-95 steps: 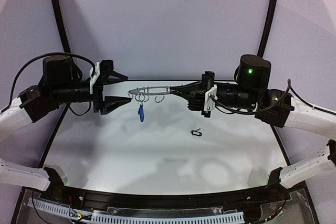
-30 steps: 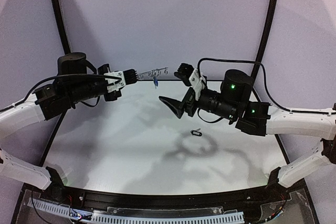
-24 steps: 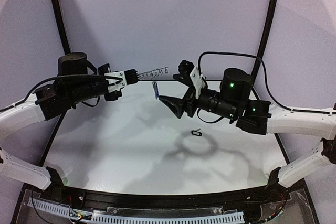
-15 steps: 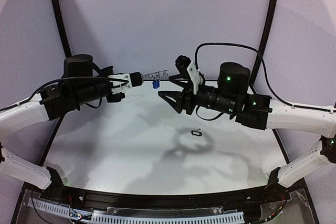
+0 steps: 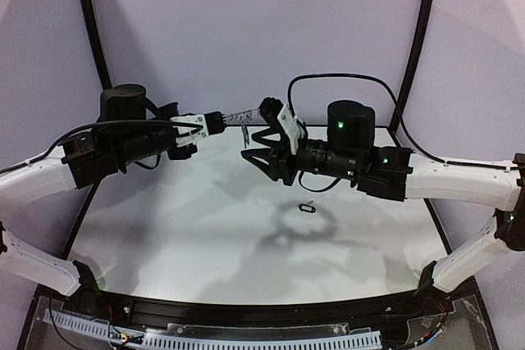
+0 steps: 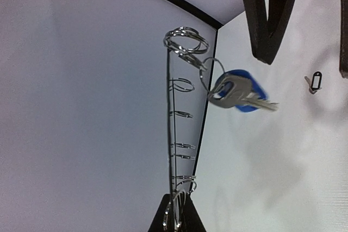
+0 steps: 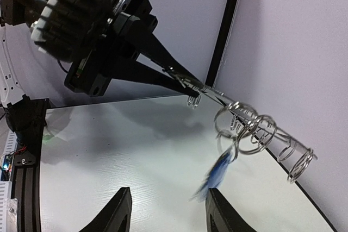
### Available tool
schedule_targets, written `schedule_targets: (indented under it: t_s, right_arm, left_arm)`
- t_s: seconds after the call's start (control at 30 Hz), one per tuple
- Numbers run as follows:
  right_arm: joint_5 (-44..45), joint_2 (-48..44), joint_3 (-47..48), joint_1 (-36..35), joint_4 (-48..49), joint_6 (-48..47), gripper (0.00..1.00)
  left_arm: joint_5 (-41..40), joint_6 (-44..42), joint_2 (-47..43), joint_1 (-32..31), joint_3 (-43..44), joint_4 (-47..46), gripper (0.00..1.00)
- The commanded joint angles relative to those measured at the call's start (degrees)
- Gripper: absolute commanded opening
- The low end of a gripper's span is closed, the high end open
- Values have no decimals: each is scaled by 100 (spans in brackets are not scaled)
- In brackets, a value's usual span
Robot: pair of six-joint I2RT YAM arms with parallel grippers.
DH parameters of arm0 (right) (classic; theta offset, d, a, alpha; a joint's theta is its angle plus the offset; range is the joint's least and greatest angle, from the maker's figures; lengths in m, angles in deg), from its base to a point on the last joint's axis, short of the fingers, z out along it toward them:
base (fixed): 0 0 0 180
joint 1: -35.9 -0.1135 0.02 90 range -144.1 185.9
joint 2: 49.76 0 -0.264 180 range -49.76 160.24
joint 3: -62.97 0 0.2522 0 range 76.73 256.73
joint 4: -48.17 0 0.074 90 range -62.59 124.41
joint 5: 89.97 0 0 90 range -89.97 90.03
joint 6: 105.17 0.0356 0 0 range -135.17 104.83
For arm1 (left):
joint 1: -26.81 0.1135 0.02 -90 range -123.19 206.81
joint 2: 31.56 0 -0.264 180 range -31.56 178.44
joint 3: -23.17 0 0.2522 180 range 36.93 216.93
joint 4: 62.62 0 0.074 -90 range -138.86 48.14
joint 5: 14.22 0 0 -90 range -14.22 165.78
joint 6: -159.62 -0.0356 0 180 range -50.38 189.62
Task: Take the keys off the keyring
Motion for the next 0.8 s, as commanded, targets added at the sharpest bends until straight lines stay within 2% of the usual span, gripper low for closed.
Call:
schedule_targets:
  t_s: [0.0,0.23,0.5,0.77]
  right_arm:
    - [151,110,252,-54,167,-46,48]
    - [276,23,286,-52,-21,-145,47]
    - [384,132,347,-50,90,-150,41]
    - [588,83,444,-54,-267,-237,37]
  left_arm:
    - [-122,46,-13,-63,164,-89,1]
    - [-170,67,45,-108,182,-81,1]
    - [-265,14,188,-160,211,-181,1]
    - [-199,34,167,-160,201,-139,1]
